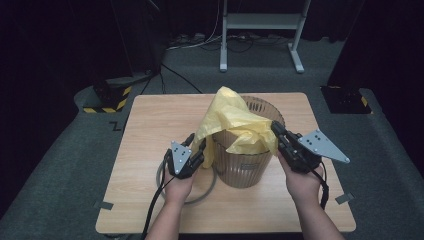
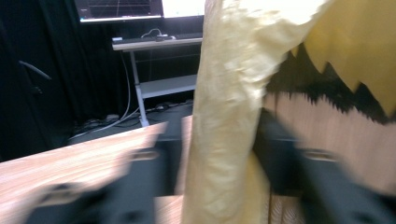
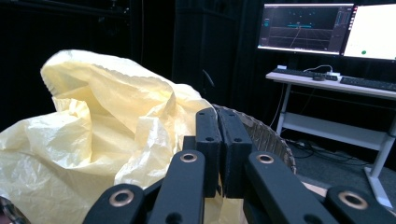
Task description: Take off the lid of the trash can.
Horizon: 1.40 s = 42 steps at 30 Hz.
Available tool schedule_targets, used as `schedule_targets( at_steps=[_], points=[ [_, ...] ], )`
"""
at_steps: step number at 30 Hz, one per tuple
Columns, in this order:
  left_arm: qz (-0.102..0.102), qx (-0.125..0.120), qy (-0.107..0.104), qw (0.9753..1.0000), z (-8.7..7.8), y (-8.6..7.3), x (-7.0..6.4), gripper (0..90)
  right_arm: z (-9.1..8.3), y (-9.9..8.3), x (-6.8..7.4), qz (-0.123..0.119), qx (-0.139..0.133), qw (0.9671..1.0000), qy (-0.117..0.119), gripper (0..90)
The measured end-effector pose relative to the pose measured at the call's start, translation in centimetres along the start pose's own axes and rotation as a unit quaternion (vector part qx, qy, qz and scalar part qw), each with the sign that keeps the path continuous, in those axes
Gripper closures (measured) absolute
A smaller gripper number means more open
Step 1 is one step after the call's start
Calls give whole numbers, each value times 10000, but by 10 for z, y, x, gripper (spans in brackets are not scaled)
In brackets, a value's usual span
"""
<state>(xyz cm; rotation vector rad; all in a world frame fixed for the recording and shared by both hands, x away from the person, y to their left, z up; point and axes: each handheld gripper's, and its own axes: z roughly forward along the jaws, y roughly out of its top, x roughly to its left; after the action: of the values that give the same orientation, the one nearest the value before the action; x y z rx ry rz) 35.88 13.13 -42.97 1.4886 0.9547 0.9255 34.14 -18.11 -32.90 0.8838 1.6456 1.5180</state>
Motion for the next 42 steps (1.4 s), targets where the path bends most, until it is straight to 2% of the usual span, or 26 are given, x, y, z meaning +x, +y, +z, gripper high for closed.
schedule_targets(
  at_steps=[2,4,6,8,9,12,16,22,27,31,34,36,39,42],
  points=[
    [-54,-145,103,9998,-2,4,1,896,1,1,0,21,0,10000,7,872],
    [-106,-361,111,9992,-9,10,1,897,3,2,0,17,-8,10000,14,856],
    [-62,-607,159,9980,-19,17,-2,899,4,4,0,11,-19,10000,25,821],
    [-62,-782,160,9968,-28,23,-6,898,4,7,-1,28,-21,10000,28,746],
    [18,-861,168,9961,-33,26,-9,898,3,7,-1,77,-30,10000,45,733],
    [150,-973,156,9950,-41,32,-17,898,-5,9,-2,122,-98,9999,45,682],
    [310,-1043,238,9938,-45,36,-23,898,-21,11,-4,122,-177,9998,39,664],
    [290,-1096,318,9930,-48,37,-23,898,-55,7,-10,258,-370,9990,24,682],
    [248,-1166,384,9921,-50,39,-22,898,-66,-2,-11,310,-303,9990,52,683],
    [210,-1219,441,9913,-53,40,-20,898,-60,-9,-1,310,-201,9990,262,690],
    [156,-1314,546,9897,-58,43,-15,898,-45,-11,6,260,-30,9990,352,816],
    [41,-1441,657,9874,-66,48,-6,898,-30,-8,7,209,152,9989,401,848],
    [66,-1592,724,9846,-76,56,-1,898,-12,1,8,190,294,9984,434,843],
    [189,-1663,681,9835,-80,61,-6,898,-6,5,8,180,320,9983,458,795]
  ],
)
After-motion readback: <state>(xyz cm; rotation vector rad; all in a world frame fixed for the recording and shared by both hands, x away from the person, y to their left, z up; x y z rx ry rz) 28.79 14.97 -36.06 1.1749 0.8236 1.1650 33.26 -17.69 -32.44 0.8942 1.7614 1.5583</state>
